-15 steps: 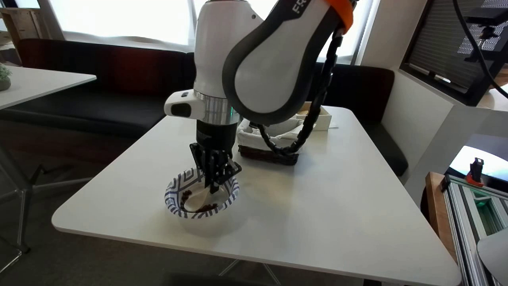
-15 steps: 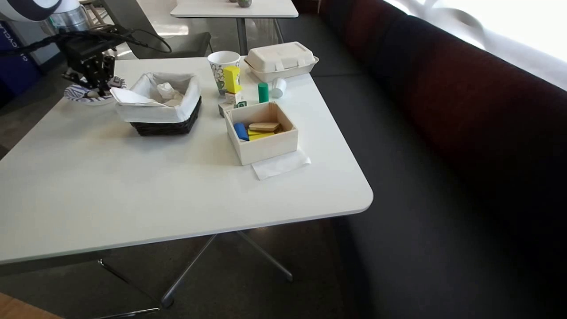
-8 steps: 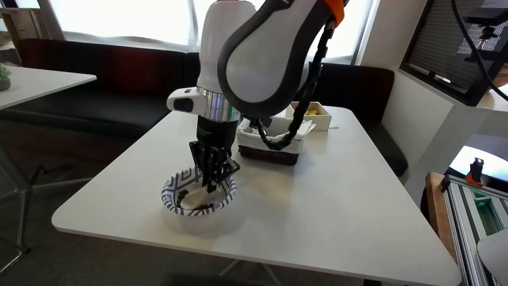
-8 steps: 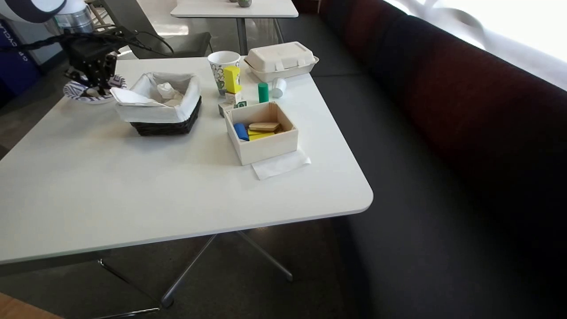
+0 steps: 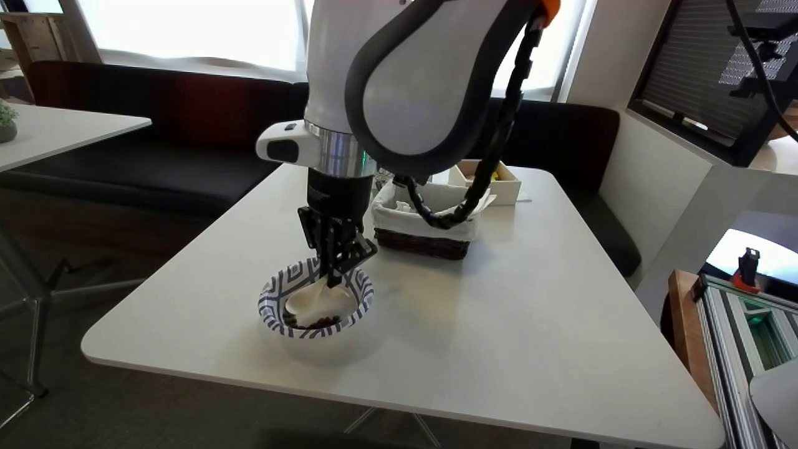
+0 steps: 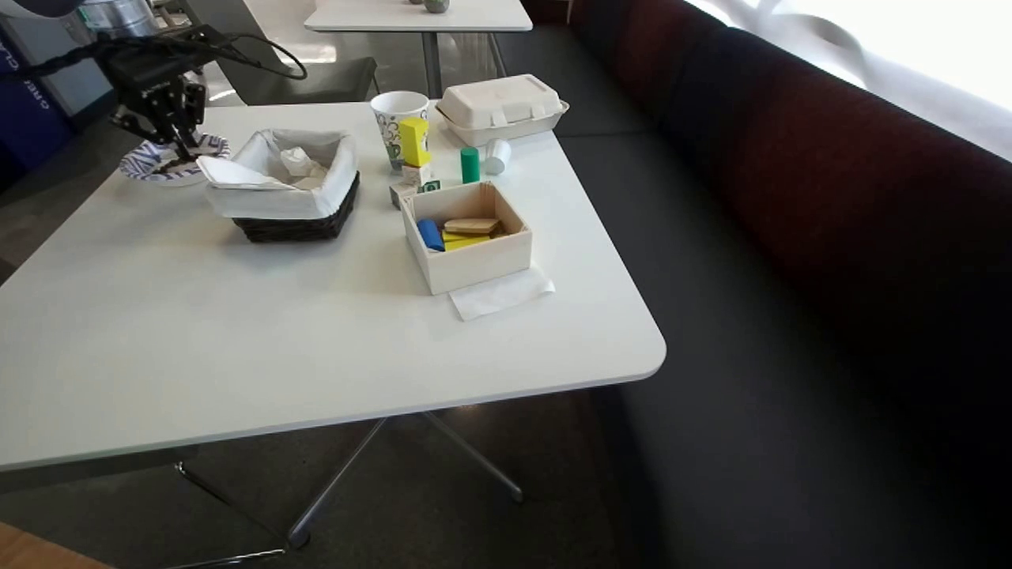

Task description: Use the white spoon to take out some of the contents in the bowl and place them in the coffee cup.

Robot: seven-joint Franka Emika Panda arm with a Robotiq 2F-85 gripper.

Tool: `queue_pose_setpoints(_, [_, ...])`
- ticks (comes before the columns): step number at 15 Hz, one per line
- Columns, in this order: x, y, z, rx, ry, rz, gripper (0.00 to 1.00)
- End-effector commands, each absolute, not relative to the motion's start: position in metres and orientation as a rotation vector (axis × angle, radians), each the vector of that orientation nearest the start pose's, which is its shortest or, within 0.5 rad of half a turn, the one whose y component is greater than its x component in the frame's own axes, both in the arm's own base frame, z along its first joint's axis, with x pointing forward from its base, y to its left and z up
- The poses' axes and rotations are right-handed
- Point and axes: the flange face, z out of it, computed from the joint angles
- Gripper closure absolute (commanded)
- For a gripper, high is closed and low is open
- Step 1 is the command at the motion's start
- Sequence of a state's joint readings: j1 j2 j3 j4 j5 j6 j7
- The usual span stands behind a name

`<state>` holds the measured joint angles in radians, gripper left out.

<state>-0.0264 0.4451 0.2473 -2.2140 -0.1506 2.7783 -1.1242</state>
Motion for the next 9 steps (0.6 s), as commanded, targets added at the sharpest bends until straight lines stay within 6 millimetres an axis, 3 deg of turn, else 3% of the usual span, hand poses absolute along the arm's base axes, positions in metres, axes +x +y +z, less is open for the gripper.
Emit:
queue_pose_setpoints(1, [0.535, 0.134, 0.209, -2.456, -2.083, -0.084, 0.96])
queue_pose_setpoints(5, [0.535, 0.136, 0.212, -2.528, -2.053, 0.066, 0.96])
queue_pose_setpoints(9, [0.536, 0.15, 0.207, -2.54, -2.028, 0.145, 0.96])
